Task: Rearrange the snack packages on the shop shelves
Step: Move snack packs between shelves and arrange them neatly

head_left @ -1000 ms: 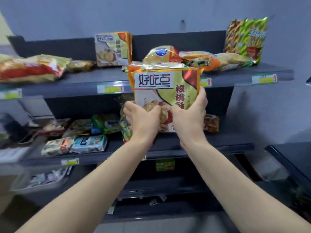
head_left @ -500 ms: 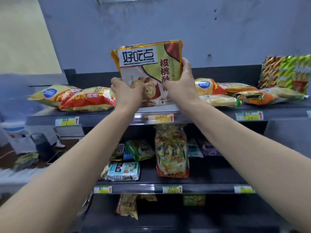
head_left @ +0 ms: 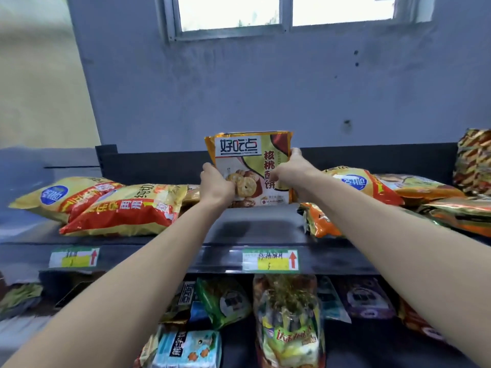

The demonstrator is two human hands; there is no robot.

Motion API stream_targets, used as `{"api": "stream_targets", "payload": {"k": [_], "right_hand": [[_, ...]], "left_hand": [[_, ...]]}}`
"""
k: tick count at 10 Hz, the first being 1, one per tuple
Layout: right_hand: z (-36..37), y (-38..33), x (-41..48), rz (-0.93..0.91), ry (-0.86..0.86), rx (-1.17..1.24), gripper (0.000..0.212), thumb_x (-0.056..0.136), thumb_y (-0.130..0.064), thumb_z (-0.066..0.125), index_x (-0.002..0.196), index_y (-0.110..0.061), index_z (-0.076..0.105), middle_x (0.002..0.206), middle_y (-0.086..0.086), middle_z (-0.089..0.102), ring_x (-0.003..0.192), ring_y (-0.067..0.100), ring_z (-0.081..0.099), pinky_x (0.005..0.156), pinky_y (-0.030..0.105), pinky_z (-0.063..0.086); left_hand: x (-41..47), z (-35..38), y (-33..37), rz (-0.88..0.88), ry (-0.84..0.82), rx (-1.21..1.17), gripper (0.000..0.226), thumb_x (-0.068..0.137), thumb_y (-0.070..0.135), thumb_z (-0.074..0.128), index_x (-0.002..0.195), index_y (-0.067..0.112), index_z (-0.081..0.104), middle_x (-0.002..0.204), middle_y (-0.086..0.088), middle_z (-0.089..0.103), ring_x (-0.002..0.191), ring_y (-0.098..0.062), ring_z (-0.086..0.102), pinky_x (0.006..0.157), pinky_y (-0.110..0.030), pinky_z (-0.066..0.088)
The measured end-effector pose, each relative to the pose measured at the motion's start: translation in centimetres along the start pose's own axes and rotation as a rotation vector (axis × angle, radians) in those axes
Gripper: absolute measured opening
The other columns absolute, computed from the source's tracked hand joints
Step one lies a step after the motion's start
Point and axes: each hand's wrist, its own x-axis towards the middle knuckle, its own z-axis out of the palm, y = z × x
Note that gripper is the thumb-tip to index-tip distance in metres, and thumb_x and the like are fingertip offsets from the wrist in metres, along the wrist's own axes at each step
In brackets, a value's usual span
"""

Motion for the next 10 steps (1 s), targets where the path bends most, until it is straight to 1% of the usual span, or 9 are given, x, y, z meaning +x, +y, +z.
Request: {"api": "stream_targets", "payload": {"k": [1, 2, 3, 4, 6, 7, 8, 9, 10], "right_hand": [[0.4, 0.3, 2.0, 0.065, -0.116, -0.159, 0.056, 0.083, -0.006, 0.061, 0.135, 0.002, 0.040, 0.131, 0.024, 0.051, 0.118, 0.039, 0.053, 0.098, 0.048, 0.047], [0.8, 0.8, 3.7, 0.101, -0.162, -0.197, 0.053, 0.083, -0.007, 0.061, 0.132, 0.004, 0.043, 0.131, 0.025, 0.051, 0.119, 0.039, 0.053, 0.097, 0.048, 0.048], [1.0, 0.9, 5.4, 0.094, -0.145, -0.158, 0.054, 0.085, -0.007, 0.060, 0.134, 0.004, 0.041, 0.134, 0.024, 0.049, 0.122, 0.038, 0.051, 0.096, 0.044, 0.047], [0.9, 1.2, 6.7, 0.101, -0.104, -0.151, 0.062, 0.085, -0.007, 0.060, 0.140, 0.004, 0.033, 0.139, 0.025, 0.044, 0.125, 0.039, 0.047, 0.100, 0.045, 0.044], [0.9, 1.7, 7.6, 0.104, -0.111, -0.195, 0.060, 0.086, -0.008, 0.059, 0.139, 0.004, 0.034, 0.138, 0.025, 0.045, 0.125, 0.039, 0.047, 0.101, 0.046, 0.044], [1.1, 1.7, 7.2, 0.086, -0.065, -0.232, 0.067, 0.089, -0.010, 0.056, 0.144, 0.005, 0.021, 0.145, 0.024, 0.035, 0.130, 0.038, 0.041, 0.107, 0.042, 0.038], [1.1, 1.0, 5.6, 0.031, 0.046, -0.276, 0.066, 0.092, -0.011, 0.054, 0.145, -0.001, 0.015, 0.145, 0.017, 0.032, 0.124, 0.030, 0.044, 0.091, 0.032, 0.041], [1.3, 0.4, 2.3, -0.116, 0.023, -0.229, 0.035, 0.089, -0.009, 0.054, 0.123, -0.009, 0.044, 0.102, 0.004, 0.054, 0.086, 0.017, 0.054, 0.060, 0.021, 0.042], [2.3, 0.2, -1.5, -0.231, 0.019, -0.205, 0.025, 0.088, -0.011, 0.056, 0.107, -0.024, 0.049, 0.076, -0.011, 0.044, 0.069, 0.008, 0.047, 0.045, 0.011, 0.034]], "left_hand": [[2.6, 2.0, -1.1, -0.056, -0.015, 0.116, 0.044, 0.087, 0.007, 0.056, 0.125, 0.001, 0.035, 0.127, -0.018, 0.048, 0.117, -0.032, 0.049, 0.088, -0.036, 0.042], [4.1, 3.0, -1.6, -0.082, -0.030, 0.200, 0.043, 0.088, 0.007, 0.053, 0.126, -0.001, 0.034, 0.130, -0.018, 0.049, 0.120, -0.033, 0.048, 0.094, -0.037, 0.041], [5.3, 3.7, -1.6, -0.091, -0.067, 0.188, 0.041, 0.087, 0.009, 0.054, 0.124, 0.003, 0.036, 0.127, -0.015, 0.051, 0.117, -0.032, 0.050, 0.091, -0.036, 0.042], [5.9, 4.7, -1.6, -0.085, -0.088, 0.155, 0.040, 0.087, 0.010, 0.059, 0.121, 0.005, 0.037, 0.124, -0.014, 0.053, 0.115, -0.030, 0.052, 0.089, -0.035, 0.043], [6.6, 5.4, -1.5, -0.082, -0.093, 0.134, 0.041, 0.086, 0.010, 0.062, 0.119, 0.004, 0.038, 0.124, -0.015, 0.054, 0.116, -0.030, 0.052, 0.093, -0.036, 0.043], [6.1, 4.8, -1.2, -0.088, -0.120, 0.136, 0.045, 0.085, 0.009, 0.064, 0.122, 0.002, 0.039, 0.126, -0.016, 0.054, 0.116, -0.030, 0.052, 0.098, -0.039, 0.045], [5.2, 3.5, -0.8, -0.061, -0.120, 0.129, 0.054, 0.081, 0.009, 0.069, 0.125, 0.001, 0.037, 0.126, -0.018, 0.052, 0.115, -0.033, 0.053, 0.097, -0.045, 0.047], [3.5, 1.9, -0.4, 0.055, -0.114, 0.138, 0.048, 0.081, 0.010, 0.068, 0.120, 0.002, 0.041, 0.121, -0.015, 0.053, 0.111, -0.029, 0.054, 0.089, -0.037, 0.048], [0.9, 0.3, -0.3, 0.151, -0.151, 0.112, 0.040, 0.081, 0.010, 0.066, 0.115, 0.006, 0.046, 0.115, -0.010, 0.056, 0.103, -0.023, 0.055, 0.080, -0.033, 0.047]]}}
